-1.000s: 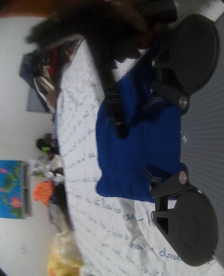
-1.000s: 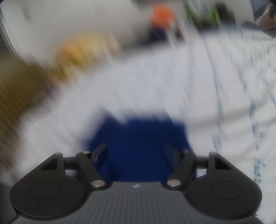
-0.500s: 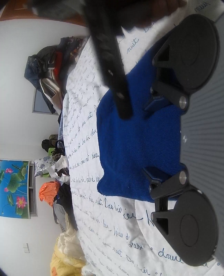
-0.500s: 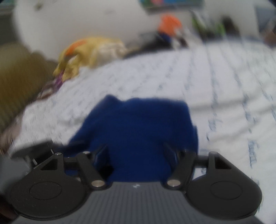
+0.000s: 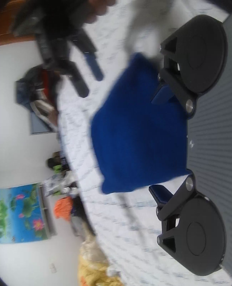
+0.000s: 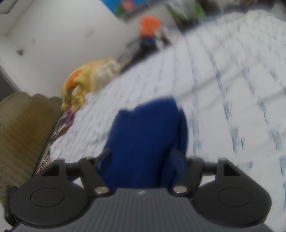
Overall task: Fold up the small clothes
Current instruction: 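Lower the sweater onto the bed and open both grippers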
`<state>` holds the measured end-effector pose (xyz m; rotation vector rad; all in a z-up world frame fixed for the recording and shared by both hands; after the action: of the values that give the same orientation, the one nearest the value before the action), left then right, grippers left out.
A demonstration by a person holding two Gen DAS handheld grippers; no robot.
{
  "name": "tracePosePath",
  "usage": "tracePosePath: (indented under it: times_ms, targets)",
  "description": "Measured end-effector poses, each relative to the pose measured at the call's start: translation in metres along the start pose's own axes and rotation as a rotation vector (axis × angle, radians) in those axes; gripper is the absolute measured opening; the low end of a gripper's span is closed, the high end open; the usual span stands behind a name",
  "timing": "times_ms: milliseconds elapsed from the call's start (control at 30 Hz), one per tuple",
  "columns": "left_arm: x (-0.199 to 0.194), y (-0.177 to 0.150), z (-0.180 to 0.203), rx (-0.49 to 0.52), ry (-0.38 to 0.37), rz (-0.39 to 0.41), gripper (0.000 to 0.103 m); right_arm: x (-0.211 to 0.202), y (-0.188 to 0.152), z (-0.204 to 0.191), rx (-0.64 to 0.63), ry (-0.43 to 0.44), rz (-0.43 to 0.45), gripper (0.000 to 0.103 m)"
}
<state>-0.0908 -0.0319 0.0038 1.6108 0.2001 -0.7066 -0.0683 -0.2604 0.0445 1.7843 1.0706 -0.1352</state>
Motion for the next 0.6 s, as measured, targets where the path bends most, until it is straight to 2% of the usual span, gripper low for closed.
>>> tracePosePath:
  times_ms: [67, 133, 167, 200, 233, 300, 400, 467, 533, 600]
  targets:
    - [0.008, -0.006, -0.002, -0.003, 0.023, -0.037, 0.087, 0.011, -0.009, -0.005, -0.024, -0.005, -0.045, 0.071]
    - [0.01, -0.005, -0.006, -0.017, 0.028, -0.041, 0.087, 0.027, -0.018, -0.006, -0.04, -0.028, -0.1, 0.058]
    - [0.011, -0.004, -0.007, -0.006, 0.036, -0.038, 0.086, 0.034, -0.024, -0.007, -0.048, -0.041, -0.123, 0.055]
    - [0.012, -0.004, -0.009, 0.005, 0.048, -0.036, 0.083, 0.038, -0.029, -0.01, -0.081, -0.051, -0.127, 0.044]
    - [0.012, -0.004, -0.011, 0.004, 0.058, -0.038, 0.079, 0.039, -0.033, -0.012, -0.142, -0.084, -0.128, 0.022]
    - [0.011, -0.002, -0.017, -0.028, 0.047, -0.05, 0.077, 0.033, -0.032, -0.003, -0.158, -0.077, -0.144, 0.012]
    - [0.006, -0.004, -0.018, -0.036, 0.042, -0.058, 0.077, 0.021, -0.032, 0.019, -0.115, -0.079, -0.127, 0.012]
    - [0.003, -0.005, -0.019, -0.062, 0.028, -0.072, 0.077, 0.016, -0.036, 0.005, -0.15, -0.062, -0.142, 0.013]
    - [-0.003, -0.001, -0.022, -0.154, -0.043, -0.102, 0.082, 0.005, -0.035, -0.01, -0.169, -0.067, -0.137, 0.014]
    - [-0.002, 0.002, -0.031, -0.296, -0.124, -0.154, 0.086, -0.012, -0.032, -0.02, -0.174, -0.073, -0.071, 0.014]
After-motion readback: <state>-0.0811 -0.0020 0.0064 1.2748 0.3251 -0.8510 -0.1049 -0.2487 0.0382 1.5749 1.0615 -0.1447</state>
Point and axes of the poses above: each gripper's, at about its wrist camera, not at the fingertips, and x roughly the way its jaws point, z to its right, y to its top, the point moved 5 cm from there along x, roughly the way its jaws point, and after that the axes turned 11 degrees about -x, right-handed, at the moved point
